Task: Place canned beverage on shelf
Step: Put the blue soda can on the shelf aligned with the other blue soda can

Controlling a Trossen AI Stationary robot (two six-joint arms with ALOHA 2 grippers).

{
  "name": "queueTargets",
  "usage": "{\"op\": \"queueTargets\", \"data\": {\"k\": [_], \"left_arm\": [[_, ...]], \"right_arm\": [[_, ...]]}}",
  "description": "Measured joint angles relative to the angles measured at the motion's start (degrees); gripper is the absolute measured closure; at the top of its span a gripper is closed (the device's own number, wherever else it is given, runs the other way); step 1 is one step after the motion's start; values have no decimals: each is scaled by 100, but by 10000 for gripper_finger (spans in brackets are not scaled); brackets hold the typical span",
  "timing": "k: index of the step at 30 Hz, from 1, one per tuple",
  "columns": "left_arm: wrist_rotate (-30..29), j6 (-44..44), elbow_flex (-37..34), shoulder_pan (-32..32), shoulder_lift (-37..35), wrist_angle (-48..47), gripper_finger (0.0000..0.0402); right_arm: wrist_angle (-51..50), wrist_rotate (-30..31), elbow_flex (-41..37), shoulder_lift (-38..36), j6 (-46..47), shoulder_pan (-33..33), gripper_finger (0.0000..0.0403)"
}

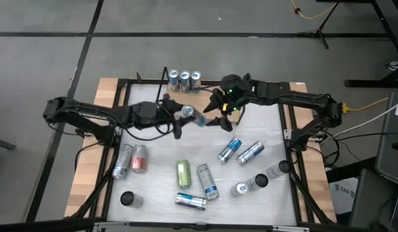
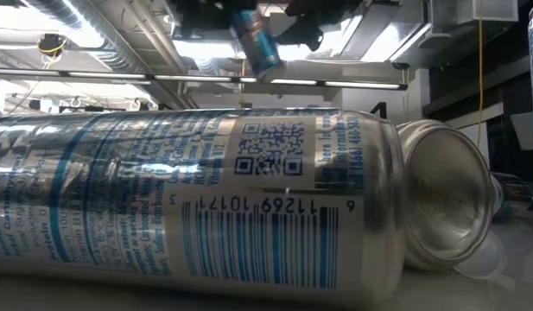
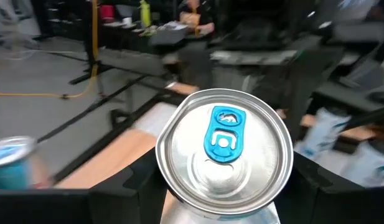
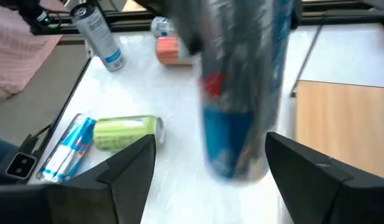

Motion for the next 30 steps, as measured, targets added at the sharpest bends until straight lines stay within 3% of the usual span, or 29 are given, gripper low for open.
{"op": "queueTargets", "data": {"k": [5,12,19,30], "left_arm": [[111,412,0,580,-417,-689,192],[1456,949,0,1887,-504,-964,192],[2265,1211,0,3060,-295,-1191,192],[2816,1670,0,3777,497,-1359,192]], "right_arm": [[0,-16,0,-32,1,-199,111],[-1,-15,0,-30,0,-274,111],[26,0,0,-28,-45,-274,111],[220,881,0,-26,-535,-308,111]]}}
